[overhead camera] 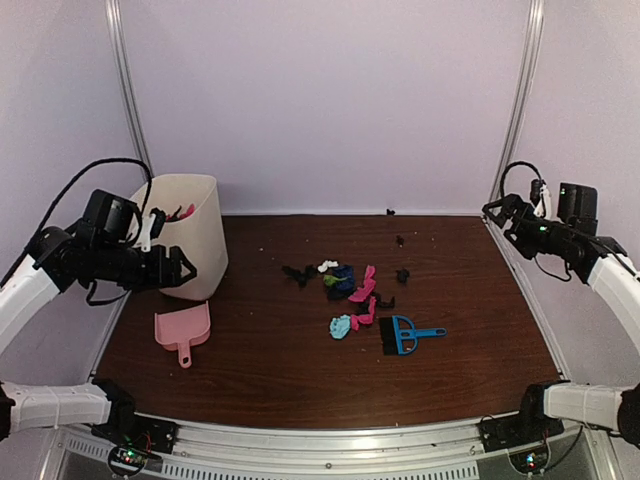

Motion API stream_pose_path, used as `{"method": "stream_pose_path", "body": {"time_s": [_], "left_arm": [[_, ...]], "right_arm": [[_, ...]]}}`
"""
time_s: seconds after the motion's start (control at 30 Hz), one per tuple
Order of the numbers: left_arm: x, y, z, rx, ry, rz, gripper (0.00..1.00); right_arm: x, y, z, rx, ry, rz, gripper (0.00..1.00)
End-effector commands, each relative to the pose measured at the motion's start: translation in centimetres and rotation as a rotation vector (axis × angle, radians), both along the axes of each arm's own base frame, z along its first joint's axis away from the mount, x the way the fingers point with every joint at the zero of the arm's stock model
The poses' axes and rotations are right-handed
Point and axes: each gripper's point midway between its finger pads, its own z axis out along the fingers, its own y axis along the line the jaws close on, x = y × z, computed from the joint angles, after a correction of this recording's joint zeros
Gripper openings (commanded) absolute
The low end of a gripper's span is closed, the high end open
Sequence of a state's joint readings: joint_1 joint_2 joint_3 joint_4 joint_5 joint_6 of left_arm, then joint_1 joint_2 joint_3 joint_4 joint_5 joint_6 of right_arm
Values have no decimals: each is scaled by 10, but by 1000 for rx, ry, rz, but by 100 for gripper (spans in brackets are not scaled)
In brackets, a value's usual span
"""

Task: Sweep away the paper scraps from the table

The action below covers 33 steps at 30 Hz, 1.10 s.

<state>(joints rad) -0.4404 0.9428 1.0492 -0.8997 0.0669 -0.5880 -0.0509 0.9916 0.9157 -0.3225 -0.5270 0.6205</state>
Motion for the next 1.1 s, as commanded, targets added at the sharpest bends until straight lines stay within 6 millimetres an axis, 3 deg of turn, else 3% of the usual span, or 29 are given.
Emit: {"method": "stream_pose_path", "body": {"time_s": [0.0,0.2,0.4,0.63,1.07], "left_arm": [[-17,-15,-12,-26,53,-31,81],[-33,-32,-29,-3,97,-86,79],[-41,-51,-44,7,118,-154,77],[-43,-69,-55,26,134,-206,76],[-51,-77,-71,41,166,-242,76]], "right_arm": [[-9,1,-4,16,27,8,100],[-24,0,-26,-59,121,33,100],[-45,1,-83,-175,376,66,100],[-61,32,-131,-306,521,160,100],[-44,104,-199,-407,570,424,93]]}}
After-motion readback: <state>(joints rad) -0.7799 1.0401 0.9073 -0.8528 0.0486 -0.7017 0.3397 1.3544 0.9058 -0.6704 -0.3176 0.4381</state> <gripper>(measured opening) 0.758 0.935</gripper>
